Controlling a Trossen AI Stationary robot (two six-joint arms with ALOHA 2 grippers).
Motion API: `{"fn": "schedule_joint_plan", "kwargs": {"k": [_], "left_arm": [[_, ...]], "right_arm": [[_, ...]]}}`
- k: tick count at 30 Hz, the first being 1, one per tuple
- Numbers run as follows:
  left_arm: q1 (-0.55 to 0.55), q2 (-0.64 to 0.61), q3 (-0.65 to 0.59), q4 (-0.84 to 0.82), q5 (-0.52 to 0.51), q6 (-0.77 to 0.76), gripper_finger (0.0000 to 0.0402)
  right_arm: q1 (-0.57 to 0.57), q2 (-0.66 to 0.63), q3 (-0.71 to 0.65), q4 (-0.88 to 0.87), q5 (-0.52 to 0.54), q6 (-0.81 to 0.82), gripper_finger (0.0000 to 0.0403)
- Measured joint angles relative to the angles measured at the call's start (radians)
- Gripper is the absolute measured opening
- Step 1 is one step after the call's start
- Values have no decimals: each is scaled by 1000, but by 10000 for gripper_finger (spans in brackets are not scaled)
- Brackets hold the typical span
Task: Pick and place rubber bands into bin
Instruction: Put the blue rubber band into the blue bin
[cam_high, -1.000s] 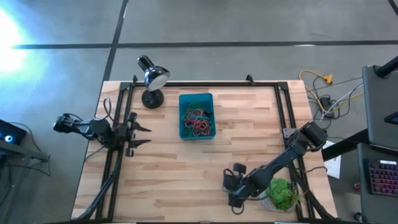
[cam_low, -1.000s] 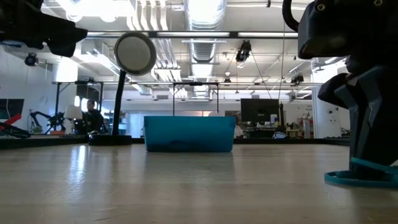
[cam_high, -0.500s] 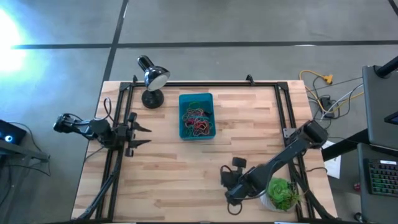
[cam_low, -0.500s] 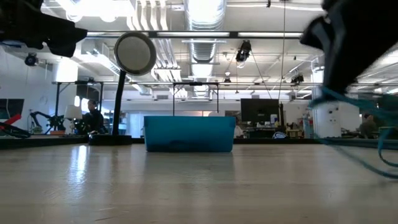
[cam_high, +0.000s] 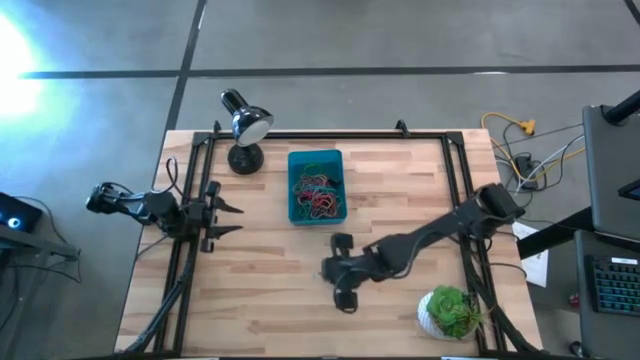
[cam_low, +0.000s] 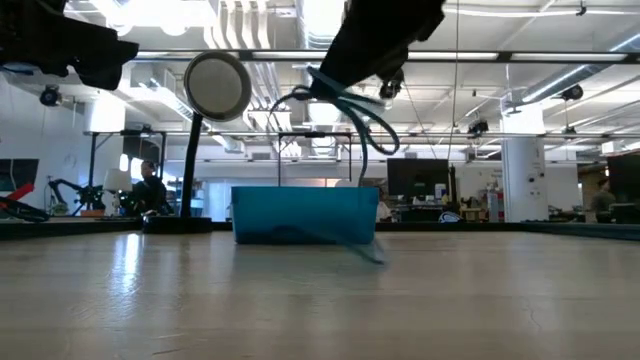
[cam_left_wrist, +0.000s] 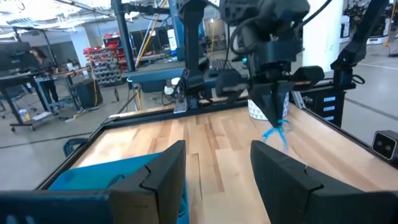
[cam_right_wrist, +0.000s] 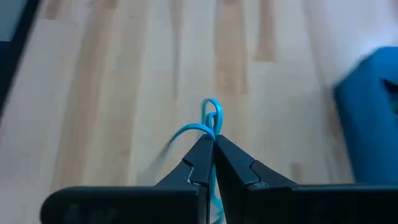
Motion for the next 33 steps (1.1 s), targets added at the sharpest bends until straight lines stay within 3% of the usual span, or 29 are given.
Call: {"fn": "schedule_joint_plan", "kwargs": {"k": [9, 20, 30, 33], "left_arm": [[0, 1, 0, 0, 2, 0, 167], [0, 1, 0, 1, 2, 0, 167], [0, 2, -1, 0, 2, 1, 166], [0, 2, -1, 0, 2, 1, 167]], "right_arm": [[-93, 0, -141, 68, -113, 48, 9], [-99, 0, -296, 171, -134, 107, 11], [-98, 0, -324, 175, -138, 142, 80], [-100, 0, -328, 174, -135, 154, 84]]}}
